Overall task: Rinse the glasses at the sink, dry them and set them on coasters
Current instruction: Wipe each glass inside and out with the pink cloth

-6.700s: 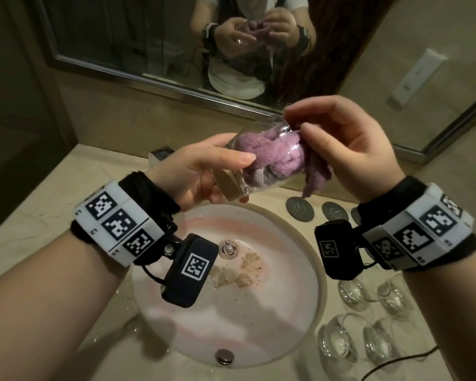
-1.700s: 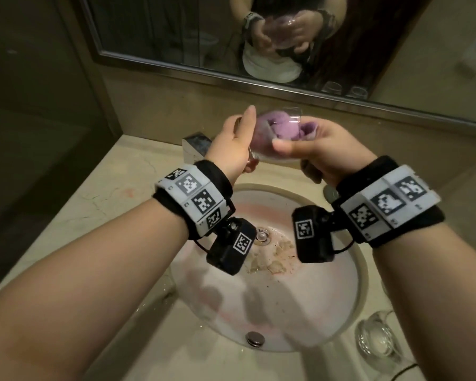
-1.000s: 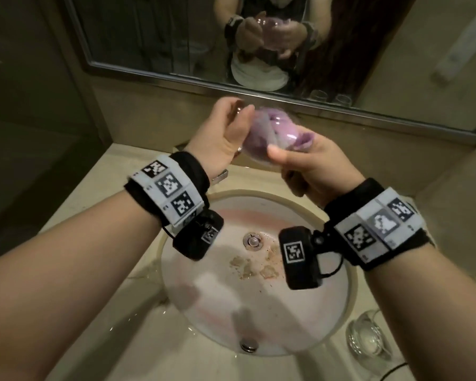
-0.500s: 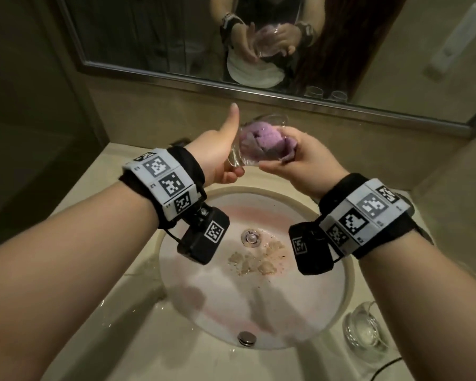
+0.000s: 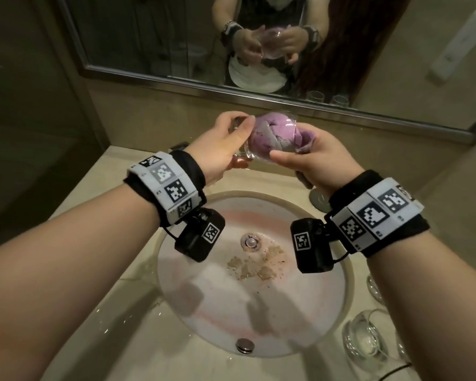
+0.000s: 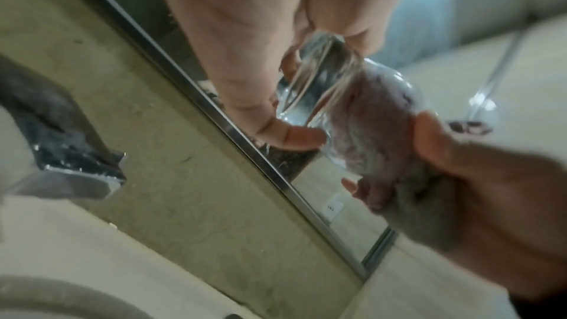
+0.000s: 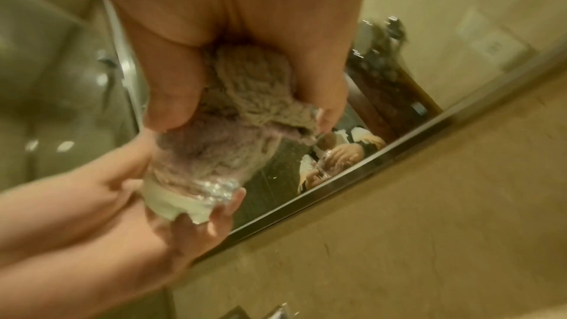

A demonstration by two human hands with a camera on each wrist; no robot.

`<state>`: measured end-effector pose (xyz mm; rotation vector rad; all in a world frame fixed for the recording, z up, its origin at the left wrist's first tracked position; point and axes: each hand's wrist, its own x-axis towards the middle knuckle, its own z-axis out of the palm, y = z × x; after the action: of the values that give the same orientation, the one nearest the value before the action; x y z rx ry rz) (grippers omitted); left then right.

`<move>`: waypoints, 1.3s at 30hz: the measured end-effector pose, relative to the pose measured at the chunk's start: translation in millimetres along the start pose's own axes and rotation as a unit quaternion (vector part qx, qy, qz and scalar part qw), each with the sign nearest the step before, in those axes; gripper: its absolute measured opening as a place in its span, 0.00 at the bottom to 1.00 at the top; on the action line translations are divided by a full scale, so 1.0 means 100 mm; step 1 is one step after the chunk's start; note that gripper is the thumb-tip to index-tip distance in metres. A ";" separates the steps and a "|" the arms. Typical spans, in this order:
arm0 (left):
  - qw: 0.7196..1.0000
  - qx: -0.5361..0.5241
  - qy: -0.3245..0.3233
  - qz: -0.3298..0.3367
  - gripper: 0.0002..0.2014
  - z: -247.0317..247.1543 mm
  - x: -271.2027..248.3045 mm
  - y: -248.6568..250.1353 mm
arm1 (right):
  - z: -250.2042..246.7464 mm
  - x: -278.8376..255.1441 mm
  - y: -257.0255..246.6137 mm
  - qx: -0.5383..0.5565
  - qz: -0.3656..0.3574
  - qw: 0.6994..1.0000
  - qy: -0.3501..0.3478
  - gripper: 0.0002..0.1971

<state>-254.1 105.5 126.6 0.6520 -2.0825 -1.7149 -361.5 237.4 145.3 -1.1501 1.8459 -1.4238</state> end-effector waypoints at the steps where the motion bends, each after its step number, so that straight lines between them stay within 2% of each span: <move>1: 0.998 -0.055 -0.010 -0.036 0.26 -0.01 0.01 0.01 | -0.01 0.00 -0.01 -0.023 -0.022 0.999 -0.005 0.18; 3: 0.979 -0.159 -0.041 -0.122 0.36 -0.06 0.05 0.00 | -0.03 0.03 -0.01 -0.139 -0.074 0.987 -0.027 0.20; 4: 0.969 -0.189 -0.059 -0.150 0.40 -0.08 0.06 0.00 | -0.02 0.03 -0.01 -0.215 -0.093 0.971 -0.043 0.21; 6: 0.965 -0.201 -0.063 -0.159 0.39 -0.09 0.07 -0.02 | 0.00 0.05 0.00 -0.310 -0.099 0.944 -0.055 0.21; 7: 0.970 -0.193 -0.045 -0.144 0.35 -0.07 0.07 -0.03 | 0.01 0.05 0.00 -0.307 -0.097 0.945 -0.061 0.21; 8: 0.980 -0.158 -0.020 -0.116 0.32 -0.05 0.06 -0.02 | 0.01 0.05 0.00 -0.265 -0.087 0.958 -0.067 0.20; 10: 0.999 -0.005 0.029 -0.020 0.23 0.01 0.03 -0.03 | -0.02 0.00 -0.04 -0.086 -0.018 0.992 -0.086 0.13; 12: 0.987 0.112 0.056 0.097 0.18 0.02 0.03 -0.09 | -0.06 -0.02 -0.04 0.028 0.035 0.994 -0.095 0.06; 14: 0.977 0.138 0.048 0.155 0.15 0.00 0.03 -0.12 | -0.06 -0.05 0.00 0.078 0.043 0.993 -0.082 0.03; 16: 0.977 0.129 0.029 0.166 0.15 -0.02 0.05 -0.11 | -0.04 -0.05 0.06 0.105 0.027 0.992 -0.070 0.06; 17: 0.982 0.111 0.022 0.152 0.15 -0.02 0.05 -0.10 | -0.04 -0.06 0.07 0.106 0.019 0.992 -0.071 0.06; 19: 0.999 -0.005 0.005 0.048 0.18 0.00 0.04 -0.07 | -0.05 -0.05 0.04 0.071 0.006 0.993 -0.091 0.08; 21: 0.985 -0.155 -0.018 -0.066 0.25 0.04 0.04 -0.06 | -0.08 -0.05 0.02 -0.087 -0.029 0.990 -0.111 0.20; 22: 0.975 -0.197 -0.018 -0.099 0.26 0.04 0.05 -0.07 | -0.09 -0.05 0.05 -0.211 -0.059 0.969 -0.114 0.27; 23: 0.966 -0.226 -0.018 -0.122 0.26 0.06 0.06 -0.08 | -0.08 -0.05 0.08 -0.323 -0.090 0.936 -0.104 0.32; 24: 0.960 -0.246 -0.017 -0.134 0.25 0.07 0.07 -0.09 | -0.05 -0.04 0.11 -0.386 -0.115 0.911 -0.090 0.34; 25: 0.956 -0.256 -0.013 -0.143 0.25 0.09 0.08 -0.09 | 0.00 -0.05 0.10 -0.399 -0.127 0.905 -0.076 0.33; 27: 0.961 -0.240 0.010 -0.140 0.25 0.14 0.09 -0.07 | 0.05 -0.06 0.10 -0.354 -0.115 0.927 -0.049 0.24; 28: 0.968 -0.215 0.024 -0.127 0.24 0.16 0.08 -0.05 | 0.08 -0.07 0.07 -0.300 -0.095 0.948 -0.046 0.19; 30: 0.987 -0.133 0.052 -0.075 0.21 0.19 0.06 -0.05 | 0.08 -0.10 0.00 -0.101 -0.035 0.993 -0.055 0.11; 32: 0.996 -0.015 0.074 0.057 0.18 0.16 0.05 -0.08 | 0.05 -0.10 -0.02 0.100 0.040 0.994 -0.036 0.07; 33: 0.987 0.041 0.077 0.136 0.17 0.13 0.04 -0.08 | 0.03 -0.10 -0.03 0.156 0.059 0.986 -0.021 0.05; 35: 0.967 0.115 0.057 0.219 0.16 0.07 0.06 -0.07 | 0.01 -0.09 -0.04 0.226 0.073 0.971 0.013 0.07; 37: 0.971 0.111 0.006 0.213 0.16 0.02 0.09 -0.02 | -0.01 -0.07 -0.02 0.215 0.068 0.973 0.046 0.06; 39: 0.992 0.017 -0.058 0.112 0.14 -0.02 0.09 0.04 | -0.07 -0.06 -0.01 0.149 0.050 0.986 0.051 0.07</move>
<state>-261.2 99.0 131.1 0.3173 -2.1742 -1.6286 -364.5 246.0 147.8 -0.8396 1.6591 -1.6579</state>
